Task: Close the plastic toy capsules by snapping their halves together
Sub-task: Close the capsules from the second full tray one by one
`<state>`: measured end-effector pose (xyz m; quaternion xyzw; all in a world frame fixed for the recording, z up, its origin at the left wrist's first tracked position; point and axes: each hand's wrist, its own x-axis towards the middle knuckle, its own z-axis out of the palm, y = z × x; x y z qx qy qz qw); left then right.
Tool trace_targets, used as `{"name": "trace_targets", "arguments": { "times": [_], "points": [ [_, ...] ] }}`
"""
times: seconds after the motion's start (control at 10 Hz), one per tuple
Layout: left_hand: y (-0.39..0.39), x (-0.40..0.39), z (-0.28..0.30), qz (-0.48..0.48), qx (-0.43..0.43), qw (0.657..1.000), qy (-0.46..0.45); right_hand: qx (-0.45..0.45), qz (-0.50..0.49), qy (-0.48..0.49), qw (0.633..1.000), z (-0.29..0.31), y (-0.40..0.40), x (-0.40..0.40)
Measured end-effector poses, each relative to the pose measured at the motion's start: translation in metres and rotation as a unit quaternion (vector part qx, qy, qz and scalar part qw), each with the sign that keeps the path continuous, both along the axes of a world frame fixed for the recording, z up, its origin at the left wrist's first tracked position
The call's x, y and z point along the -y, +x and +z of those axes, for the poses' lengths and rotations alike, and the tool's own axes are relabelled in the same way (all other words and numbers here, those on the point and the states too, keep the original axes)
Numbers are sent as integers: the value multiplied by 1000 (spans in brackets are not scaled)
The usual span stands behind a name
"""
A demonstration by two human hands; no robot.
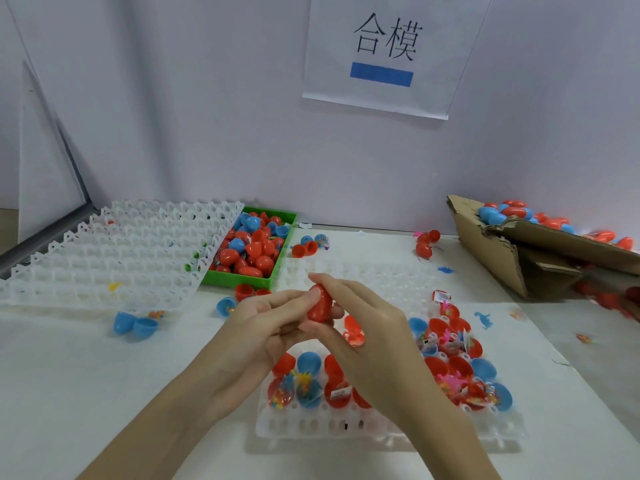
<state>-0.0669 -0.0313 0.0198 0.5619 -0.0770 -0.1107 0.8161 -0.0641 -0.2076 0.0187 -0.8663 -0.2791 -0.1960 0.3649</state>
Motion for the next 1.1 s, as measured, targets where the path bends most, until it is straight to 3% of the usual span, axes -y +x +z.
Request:
{"name": "trace_targets", "arguments": {
  "times": [0.1,0.3,0.4,0.5,0.6,0.7,0.8,0.9,1.1],
  "points": [
    [1,0,-1,31,31,998,48,-62,-35,14,997,2,4,6],
    [11,-6,-1,130,-10,991,9,-220,-103,90,966,24,37,40],
    [10,-11,1,136,-21,990,-16,-296,-82,247,919,38,55,59],
    [8,-13,2,132,-21,991,-28,-297,-75,293,906,62,74,86],
    [6,-14,4,125,-19,992,-23,-281,-51,556,780,100,99,116],
    [7,-14,4,125,-20,992,-22,-245,-153,708,645,108,113,138],
    [8,-15,4,129,-18,991,-14,-301,-128,81,941,69,87,138],
    [7,-14,4,127,-14,992,-10,-139,-130,-75,979,42,82,112],
    [7,-15,1,120,-2,993,12,-209,-47,-179,960,9,75,57]
  ]
}}
